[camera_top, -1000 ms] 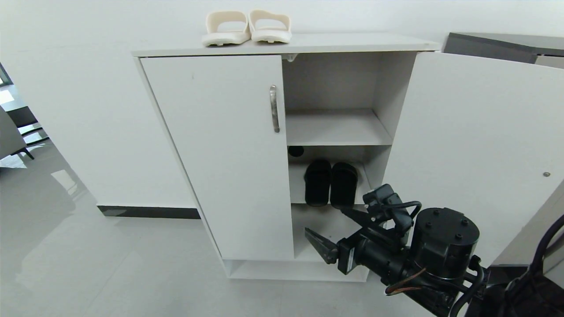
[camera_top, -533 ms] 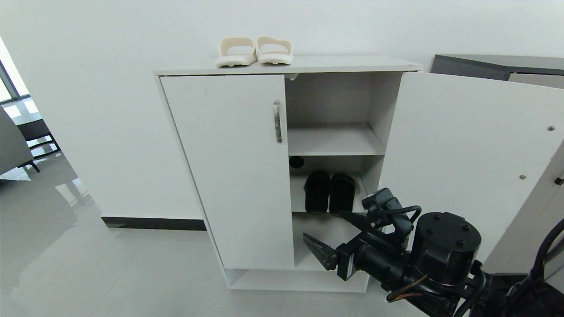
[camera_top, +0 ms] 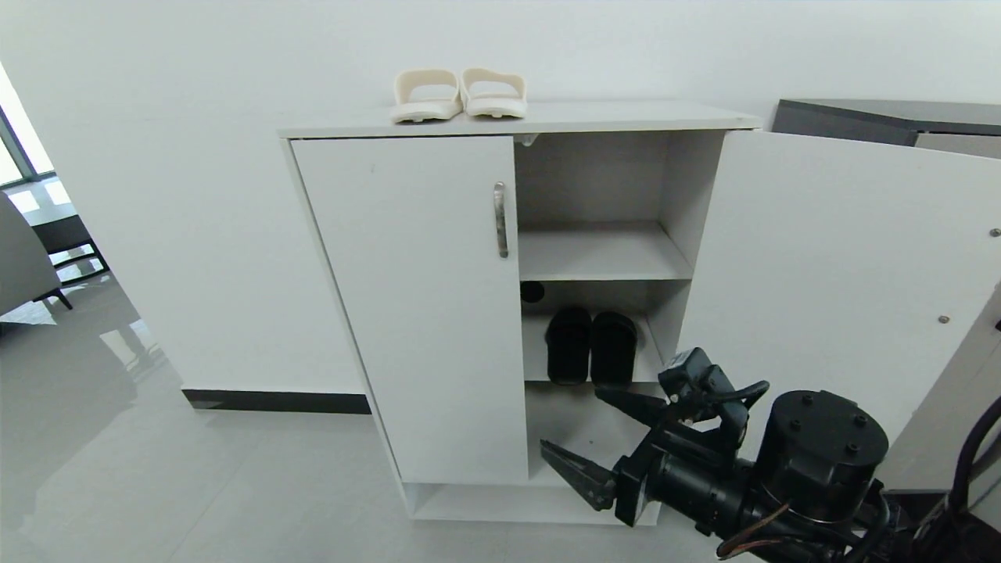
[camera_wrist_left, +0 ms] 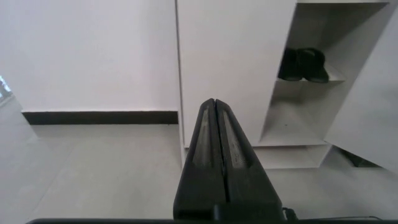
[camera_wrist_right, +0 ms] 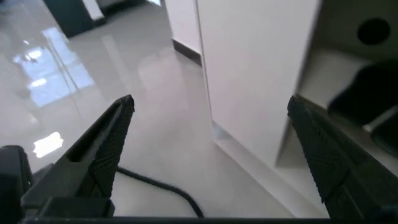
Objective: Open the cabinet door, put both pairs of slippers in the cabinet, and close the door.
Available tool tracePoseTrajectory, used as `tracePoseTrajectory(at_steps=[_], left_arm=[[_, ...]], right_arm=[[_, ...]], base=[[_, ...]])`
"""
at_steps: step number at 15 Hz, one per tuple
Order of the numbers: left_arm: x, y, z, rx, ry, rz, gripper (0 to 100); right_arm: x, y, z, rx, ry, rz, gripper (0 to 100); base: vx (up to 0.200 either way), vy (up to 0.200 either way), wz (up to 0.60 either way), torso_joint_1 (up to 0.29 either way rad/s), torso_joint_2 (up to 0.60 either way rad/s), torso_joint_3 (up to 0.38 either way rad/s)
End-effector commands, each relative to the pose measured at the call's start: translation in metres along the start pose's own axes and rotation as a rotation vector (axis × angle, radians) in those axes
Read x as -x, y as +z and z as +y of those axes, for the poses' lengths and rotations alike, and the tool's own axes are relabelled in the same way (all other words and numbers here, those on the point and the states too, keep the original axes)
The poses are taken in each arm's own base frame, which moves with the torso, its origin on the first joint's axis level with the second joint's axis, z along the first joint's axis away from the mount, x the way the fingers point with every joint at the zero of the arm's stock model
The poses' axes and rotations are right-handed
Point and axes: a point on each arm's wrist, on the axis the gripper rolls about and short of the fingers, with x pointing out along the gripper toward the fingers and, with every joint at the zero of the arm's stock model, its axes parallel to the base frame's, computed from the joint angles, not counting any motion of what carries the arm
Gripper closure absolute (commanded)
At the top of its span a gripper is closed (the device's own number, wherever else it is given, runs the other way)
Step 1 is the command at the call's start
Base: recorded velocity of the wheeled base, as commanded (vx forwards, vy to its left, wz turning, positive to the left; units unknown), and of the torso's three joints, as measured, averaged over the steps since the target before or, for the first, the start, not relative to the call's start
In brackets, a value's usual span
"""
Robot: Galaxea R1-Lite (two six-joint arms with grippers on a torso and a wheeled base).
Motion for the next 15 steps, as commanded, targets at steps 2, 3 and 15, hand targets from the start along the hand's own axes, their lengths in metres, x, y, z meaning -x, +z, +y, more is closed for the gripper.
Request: tracePoseTrajectory(at_steps=[2,3,15], left_arm=[[0.000,0.000,0.000,0.000,-0.001,0.002,100],[0.000,0.000,0.000,0.000,-0.002,0.000,100],[0.000,0.000,0.000,0.001,-0.001,0.000,100]], right_arm=[[0.009,-0.012,0.001,0.002,0.070,0.024,0],[0.009,-0.013,0.001,-0.002,0.070,0.025,0],[0.011,-0.019,0.005,0.001,0.086,0.055,0]], base=[[0.000,0.200,0.00,0.010,0.00,0.005],[0.000,0.200,0.00,-0.012,0.01,0.002],[0.000,0.150,0.00,0.002,0.00,0.001]])
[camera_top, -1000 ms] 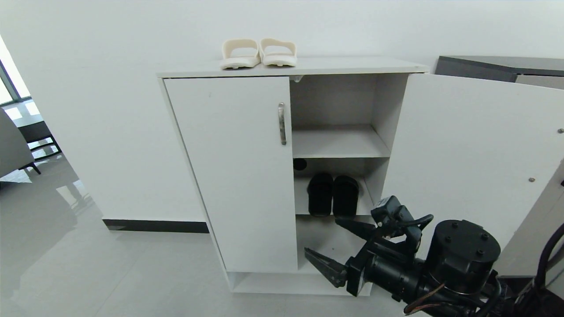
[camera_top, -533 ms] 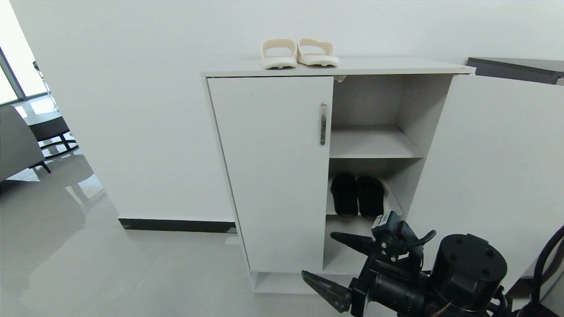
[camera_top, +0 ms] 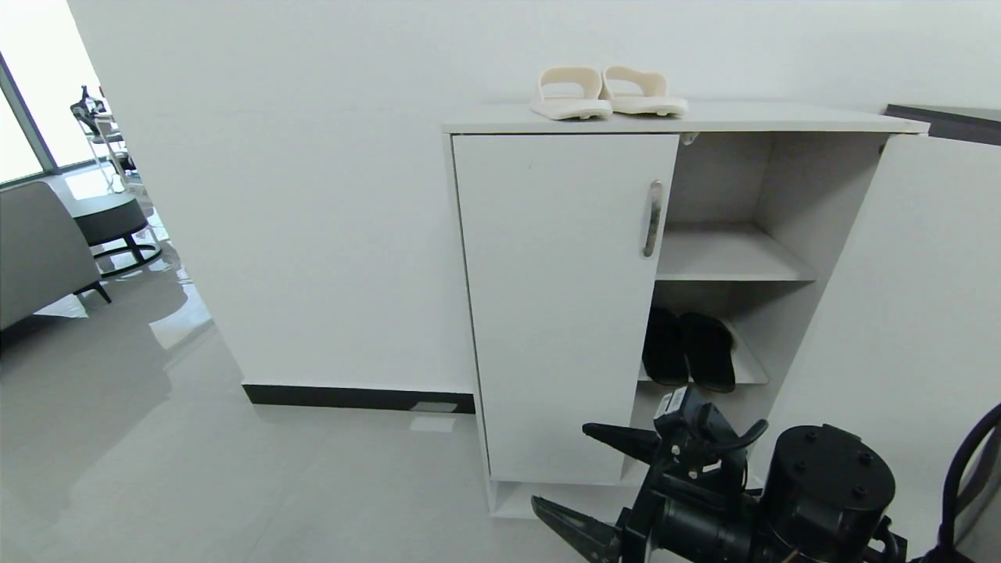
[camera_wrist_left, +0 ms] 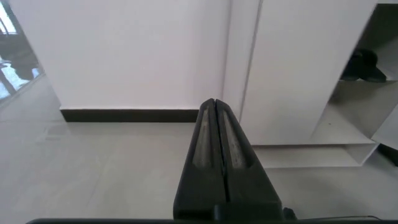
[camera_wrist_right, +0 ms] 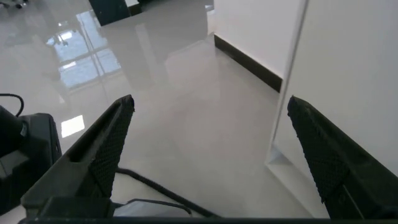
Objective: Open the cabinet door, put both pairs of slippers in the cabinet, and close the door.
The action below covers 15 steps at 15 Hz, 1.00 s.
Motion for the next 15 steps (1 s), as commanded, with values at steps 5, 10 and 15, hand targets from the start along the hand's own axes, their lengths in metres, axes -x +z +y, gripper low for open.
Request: tracePoseTrajectory(at_steps=[5,10,15], left_arm=[[-0.0001,0.0001,0.0000,0.001,0.001,0.001,100],[-0.0001,0.0001,0.0000,0.001,0.001,0.001,100],[-0.0001,0.0001,0.0000,0.001,0.001,0.001,100]], right_arm=[[0.0006,-0.0014,-0.0004,-0.001,-0.003,0.006,0],[0.0009,-0.0017,-0.0004,-0.001,-0.007,0.007,0],[-0.0014,-0.0080,-0.0017,-0.002,-0.011,0.029,0]], base=[[0.000,0.000,0.00,0.000,0.00,0.000],[0.000,0.000,0.00,0.035,-0.16,-0.159],[0.000,0.000,0.00,0.170,-0.49,-0.294]])
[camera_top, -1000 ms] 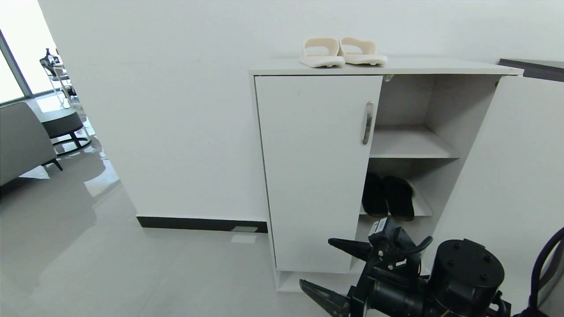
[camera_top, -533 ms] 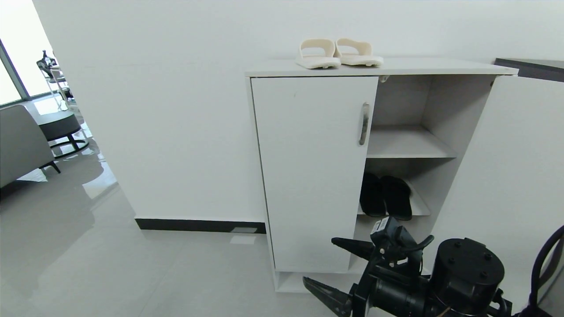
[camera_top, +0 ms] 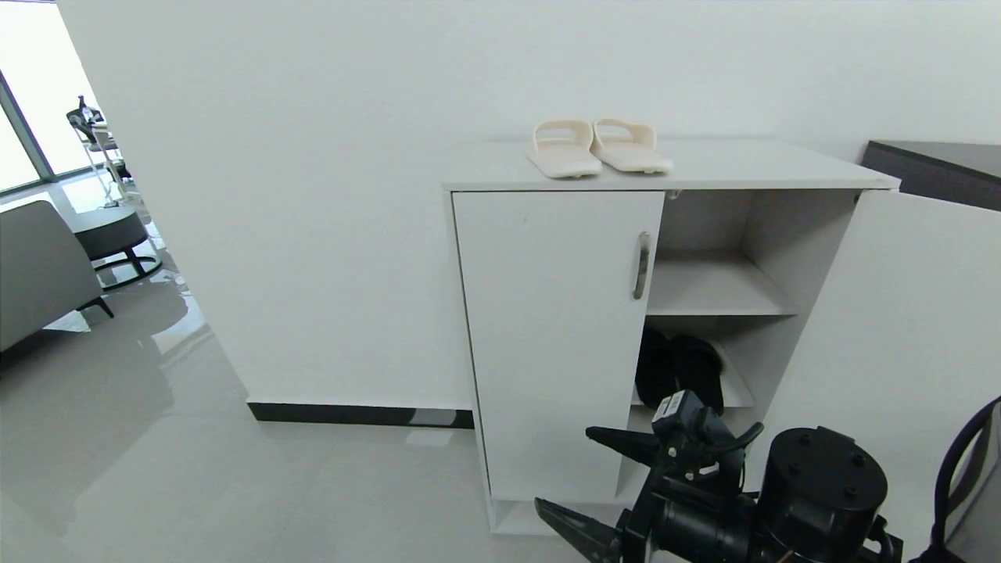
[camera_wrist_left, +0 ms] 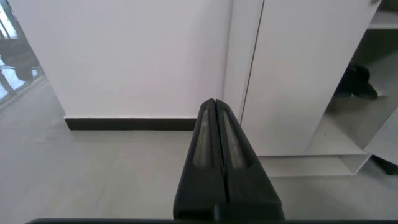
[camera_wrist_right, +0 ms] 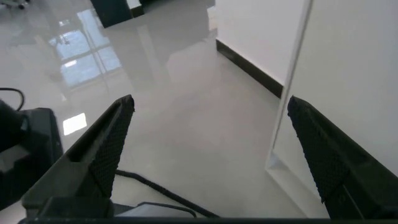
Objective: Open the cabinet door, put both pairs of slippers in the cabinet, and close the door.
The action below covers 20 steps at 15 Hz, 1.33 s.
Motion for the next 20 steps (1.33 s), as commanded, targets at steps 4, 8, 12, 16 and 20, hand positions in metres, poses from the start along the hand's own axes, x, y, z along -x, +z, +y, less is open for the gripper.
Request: tracePoseTrajectory(at_steps=[4,8,12,16,20], left_arm=[[-0.0001,-0.0001,0.0000,0.000,0.002,0.002,100],[-0.0001,-0.0001,0.0000,0.000,0.002,0.002,100],[-0.0001,-0.0001,0.0000,0.000,0.002,0.002,100],[-0.0001,-0.0001,0.0000,0.000,0.002,0.002,100],[-0.0001,-0.0001,0.0000,-0.001,0.002,0.002,100]], right_arm=[[-0.0014,-0.0038,-0.0006,-0.002,-0.002,0.013,0],[-0.0016,-0.0042,-0.0007,-0.002,-0.003,0.015,0],[-0.0015,-0.0042,-0.0012,-0.003,-0.006,0.014,0],[-0.0020,-0.0054,-0.0014,-0.003,-0.006,0.019,0],[-0.0027,-0.0075,-0.0023,-0.005,-0.009,0.026,0]], base=[[0.000,0.000,0.00,0.184,-0.47,-0.293],[0.000,0.000,0.00,0.206,-0.48,-0.283],[0.000,0.000,0.00,0.216,-0.49,-0.284],[0.000,0.000,0.00,0.235,-0.52,-0.287],[0.000,0.000,0.00,0.253,-0.55,-0.295]])
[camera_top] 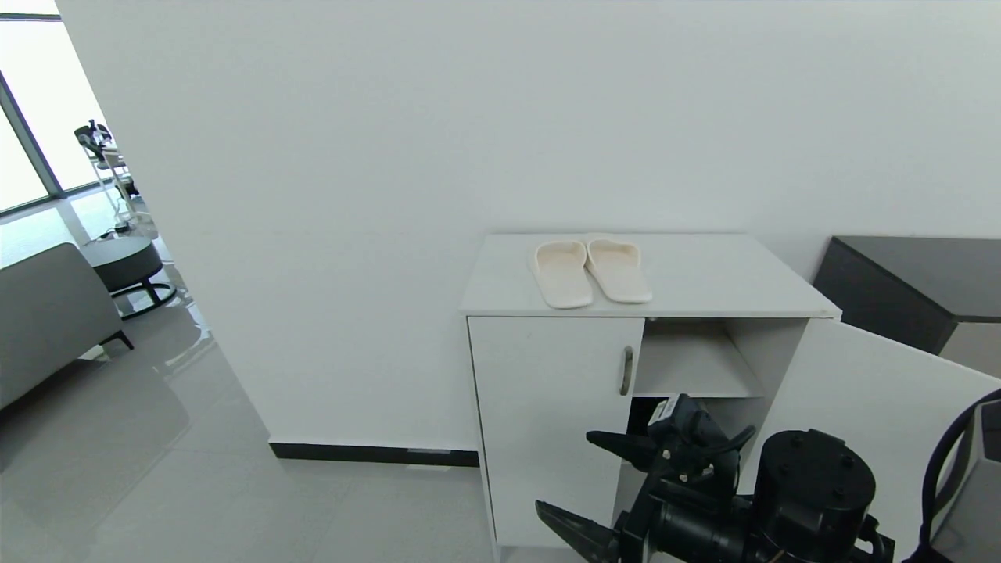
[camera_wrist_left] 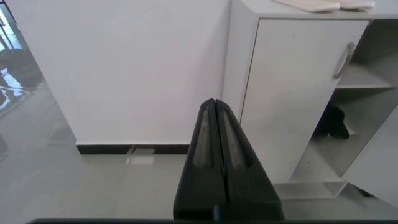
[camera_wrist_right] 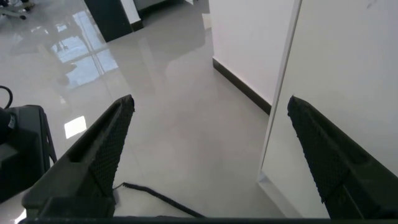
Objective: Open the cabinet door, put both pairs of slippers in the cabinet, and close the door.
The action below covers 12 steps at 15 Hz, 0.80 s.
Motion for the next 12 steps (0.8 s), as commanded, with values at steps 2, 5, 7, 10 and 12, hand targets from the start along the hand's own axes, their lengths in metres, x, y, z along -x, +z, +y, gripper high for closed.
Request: tracePoseTrajectory(at_steps=[2,5,7,10,12], left_arm=[[-0.0001,0.0000,0.0000,0.000,0.000,0.001,100],[-0.0001,0.0000,0.0000,0.000,0.000,0.001,100],[-0.0001,0.0000,0.0000,0.000,0.000,0.001,100],[-0.0001,0.0000,0.0000,0.001,0.000,0.001,100],[-0.0001,0.0000,0.0000,0.000,0.000,0.001,100]], right_arm=[[-0.0009,-0.0020,-0.0005,-0.001,0.000,0.007,0],[-0.0013,-0.0033,-0.0007,-0.002,-0.001,0.011,0],[-0.0015,-0.0037,-0.0008,-0.002,-0.001,0.013,0],[-0.0017,-0.0041,-0.0009,-0.002,-0.001,0.014,0],[-0.0017,-0.0041,-0.0009,-0.002,-0.001,0.014,0]], base=[[0.000,0.000,0.00,0.264,-0.58,-0.305],[0.000,0.000,0.00,0.282,-0.60,-0.317],[0.000,0.000,0.00,0.232,-0.48,-0.251],[0.000,0.000,0.00,0.193,-0.40,-0.206],[0.000,0.000,0.00,0.188,-0.37,-0.195]])
